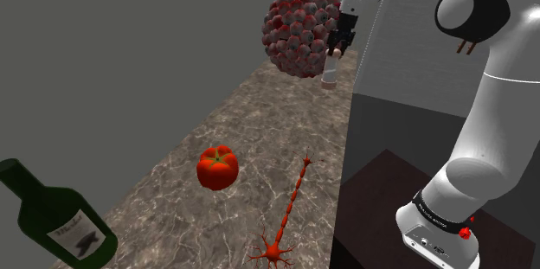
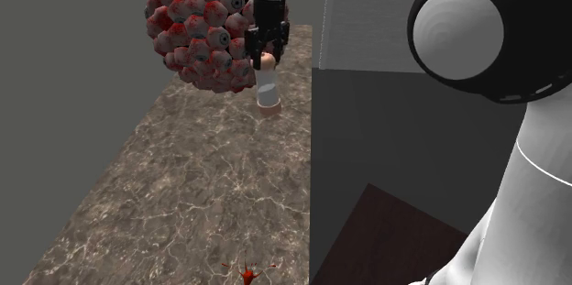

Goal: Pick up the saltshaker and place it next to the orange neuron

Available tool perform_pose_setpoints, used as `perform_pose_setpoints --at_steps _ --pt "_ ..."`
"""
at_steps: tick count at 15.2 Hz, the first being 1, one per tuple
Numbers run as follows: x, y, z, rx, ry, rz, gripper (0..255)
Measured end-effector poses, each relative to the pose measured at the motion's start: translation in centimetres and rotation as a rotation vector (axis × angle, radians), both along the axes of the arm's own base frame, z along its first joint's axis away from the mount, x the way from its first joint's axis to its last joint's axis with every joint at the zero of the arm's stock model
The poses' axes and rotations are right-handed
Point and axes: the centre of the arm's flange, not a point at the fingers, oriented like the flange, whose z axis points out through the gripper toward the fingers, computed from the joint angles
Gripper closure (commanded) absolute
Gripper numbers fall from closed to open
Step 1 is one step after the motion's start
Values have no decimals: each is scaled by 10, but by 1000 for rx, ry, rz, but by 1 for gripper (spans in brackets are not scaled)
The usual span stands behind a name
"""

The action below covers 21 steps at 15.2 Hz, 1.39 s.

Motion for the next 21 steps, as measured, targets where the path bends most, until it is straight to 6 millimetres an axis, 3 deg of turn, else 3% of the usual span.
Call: perform_pose_setpoints --at_steps 21 --pt "0 0 112 0 0 0 255"
